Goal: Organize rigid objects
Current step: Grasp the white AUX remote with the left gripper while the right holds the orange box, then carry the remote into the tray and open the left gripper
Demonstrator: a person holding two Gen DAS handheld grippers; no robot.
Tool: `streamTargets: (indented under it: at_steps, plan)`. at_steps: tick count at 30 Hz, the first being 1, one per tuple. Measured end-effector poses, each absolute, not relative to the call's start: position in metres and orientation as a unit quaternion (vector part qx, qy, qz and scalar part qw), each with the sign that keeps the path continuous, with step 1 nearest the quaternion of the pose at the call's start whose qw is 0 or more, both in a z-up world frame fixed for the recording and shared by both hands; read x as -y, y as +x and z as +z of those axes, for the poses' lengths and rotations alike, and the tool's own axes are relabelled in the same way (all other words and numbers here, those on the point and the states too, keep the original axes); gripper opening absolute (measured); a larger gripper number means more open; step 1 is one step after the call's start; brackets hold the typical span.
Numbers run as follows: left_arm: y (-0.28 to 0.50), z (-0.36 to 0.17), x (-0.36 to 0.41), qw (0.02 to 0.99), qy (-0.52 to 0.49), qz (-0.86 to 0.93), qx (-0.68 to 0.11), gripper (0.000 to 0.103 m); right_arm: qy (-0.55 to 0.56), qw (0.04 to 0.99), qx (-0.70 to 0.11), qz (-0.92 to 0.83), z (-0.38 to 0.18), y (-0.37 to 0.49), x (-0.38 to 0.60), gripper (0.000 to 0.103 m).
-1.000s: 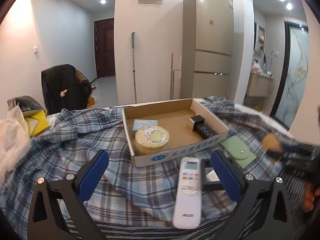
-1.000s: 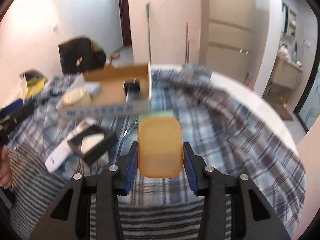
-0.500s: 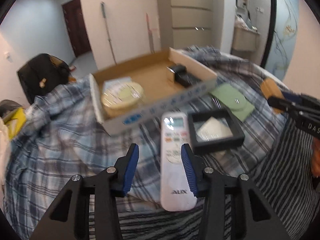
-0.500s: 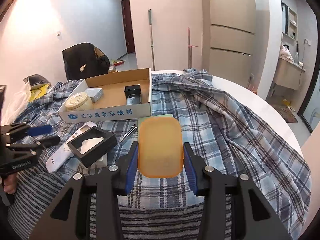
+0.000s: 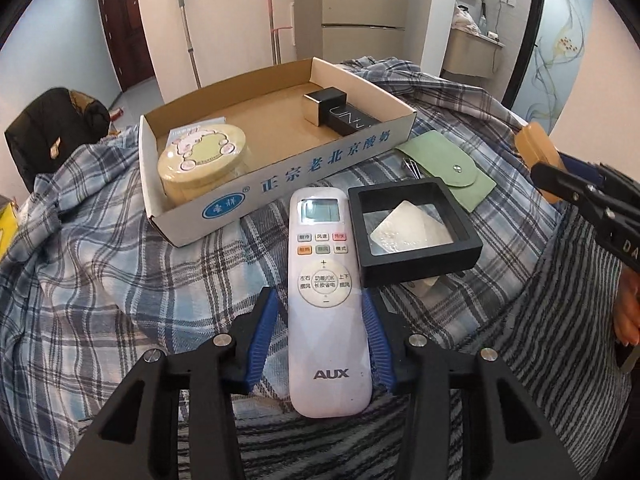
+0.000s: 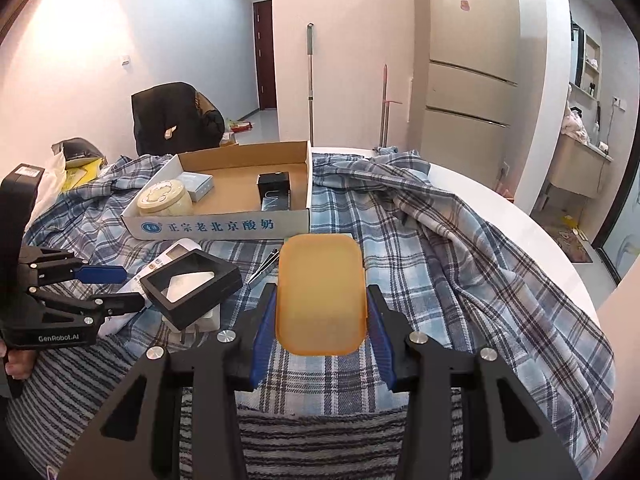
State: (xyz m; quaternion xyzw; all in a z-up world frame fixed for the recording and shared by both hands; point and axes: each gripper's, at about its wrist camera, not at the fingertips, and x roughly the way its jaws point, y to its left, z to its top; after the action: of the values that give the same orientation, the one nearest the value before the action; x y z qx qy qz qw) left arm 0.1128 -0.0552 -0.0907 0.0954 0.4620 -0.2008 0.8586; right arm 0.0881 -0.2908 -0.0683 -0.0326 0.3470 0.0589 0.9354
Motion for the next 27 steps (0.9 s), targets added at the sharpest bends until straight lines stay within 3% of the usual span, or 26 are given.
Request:
streamTargets:
  at_steps: [7, 13, 14, 27]
  plan:
    - [0.131, -0.1, 0.051, 0.835, 0.057, -0.207, -0.507, 0.047, -0.03, 0.935, -0.349, 0.062, -0.069, 0.088, 0.291, 0.042]
    - [0.135, -0.099, 0.068, 0.824, 0.107, -0.2, -0.519, 0.047, -0.016, 0.933, -0.353, 0.065, -0.069, 0.088, 0.295, 0.042]
    - [0.136, -0.1, 0.069, 0.822, 0.114, -0.194, -0.523, 0.043, -0.017, 0.933, -0.352, 0.065, -0.069, 0.088, 0.294, 0.042]
    - [0.103, -0.056, 0.036, 0.856, 0.09, -0.171, -0.48, 0.042, -0.016, 0.931, -0.359, 0.064, -0.071, 0.092, 0.297, 0.042]
